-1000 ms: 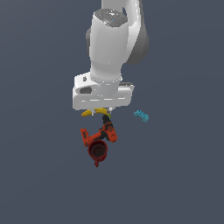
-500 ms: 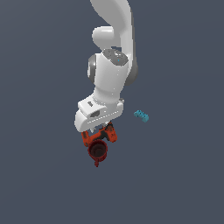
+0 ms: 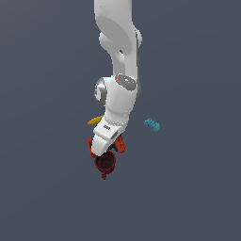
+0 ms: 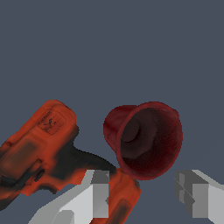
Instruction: Pick up a designated object from a clutter of objects.
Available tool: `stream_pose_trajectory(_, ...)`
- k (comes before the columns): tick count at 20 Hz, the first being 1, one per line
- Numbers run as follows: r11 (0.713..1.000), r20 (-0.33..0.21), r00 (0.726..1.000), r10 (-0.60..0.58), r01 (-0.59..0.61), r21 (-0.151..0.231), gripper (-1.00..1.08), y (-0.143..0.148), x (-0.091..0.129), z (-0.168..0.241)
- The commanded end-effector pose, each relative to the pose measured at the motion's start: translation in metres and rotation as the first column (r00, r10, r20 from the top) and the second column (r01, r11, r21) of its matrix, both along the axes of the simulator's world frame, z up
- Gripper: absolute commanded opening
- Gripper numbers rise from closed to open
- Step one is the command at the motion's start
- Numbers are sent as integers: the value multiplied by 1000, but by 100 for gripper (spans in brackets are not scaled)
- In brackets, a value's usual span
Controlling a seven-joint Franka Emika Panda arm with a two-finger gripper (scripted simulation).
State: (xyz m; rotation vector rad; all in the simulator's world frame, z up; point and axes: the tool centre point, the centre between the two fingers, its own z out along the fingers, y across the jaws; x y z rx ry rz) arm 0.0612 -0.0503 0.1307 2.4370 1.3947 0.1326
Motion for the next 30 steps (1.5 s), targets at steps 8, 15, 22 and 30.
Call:
stream_pose_trajectory(8,987,-12,987,159,-159,-25,28,6,-2,-26)
stream_pose_trajectory(15,987,-12,987,157,-158,-24,28,5,-1,-30)
stream_pose_trajectory(22,986,-13,987,163,-163,-25,28,1,4,-49)
stream_pose_trajectory(30,986,-13,986,163,-164,-25,-100,0,4,-51)
